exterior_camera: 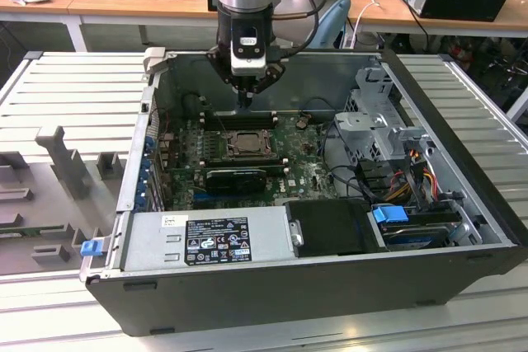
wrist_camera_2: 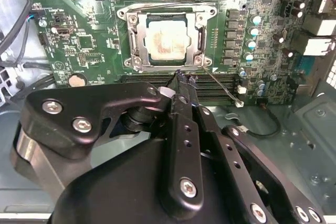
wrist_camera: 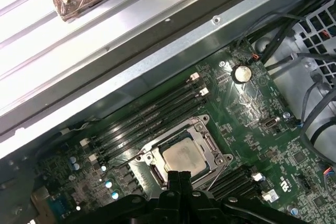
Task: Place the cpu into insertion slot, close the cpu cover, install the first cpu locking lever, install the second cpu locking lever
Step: 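Install the first cpu locking lever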
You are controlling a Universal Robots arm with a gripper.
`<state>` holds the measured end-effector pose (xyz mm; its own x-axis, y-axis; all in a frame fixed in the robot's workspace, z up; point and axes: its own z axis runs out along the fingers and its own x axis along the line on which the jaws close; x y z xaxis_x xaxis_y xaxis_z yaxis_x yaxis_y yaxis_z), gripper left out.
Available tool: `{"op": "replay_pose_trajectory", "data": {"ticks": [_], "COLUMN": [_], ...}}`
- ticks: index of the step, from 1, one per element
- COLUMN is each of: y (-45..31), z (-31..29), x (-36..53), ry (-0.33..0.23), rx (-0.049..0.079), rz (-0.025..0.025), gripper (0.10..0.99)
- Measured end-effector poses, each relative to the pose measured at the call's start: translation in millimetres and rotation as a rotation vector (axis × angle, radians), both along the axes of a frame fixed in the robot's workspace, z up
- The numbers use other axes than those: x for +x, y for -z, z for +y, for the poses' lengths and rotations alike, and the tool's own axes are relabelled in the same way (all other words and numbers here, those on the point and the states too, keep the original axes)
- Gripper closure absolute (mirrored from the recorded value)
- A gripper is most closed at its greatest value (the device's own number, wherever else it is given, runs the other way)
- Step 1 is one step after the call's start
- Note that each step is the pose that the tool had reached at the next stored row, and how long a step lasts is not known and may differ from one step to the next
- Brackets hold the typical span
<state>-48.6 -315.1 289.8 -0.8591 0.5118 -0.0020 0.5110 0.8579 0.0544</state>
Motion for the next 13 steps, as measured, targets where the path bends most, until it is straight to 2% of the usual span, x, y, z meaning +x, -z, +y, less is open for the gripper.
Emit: {"op": "replay_pose_trajectory", "data": {"ticks": [3, 5, 13], "y": [0.0, 0.0, 0.0], "z": [0.0, 0.0, 0.0], "x": [0.0, 0.0, 0.0], "ry": [-0.023, -0.059, -0.242], "rx": [0.0, 0.0, 0.0], "rz": [0.0, 0.0, 0.0], "gripper": [0.98, 0.98, 0.98]}}
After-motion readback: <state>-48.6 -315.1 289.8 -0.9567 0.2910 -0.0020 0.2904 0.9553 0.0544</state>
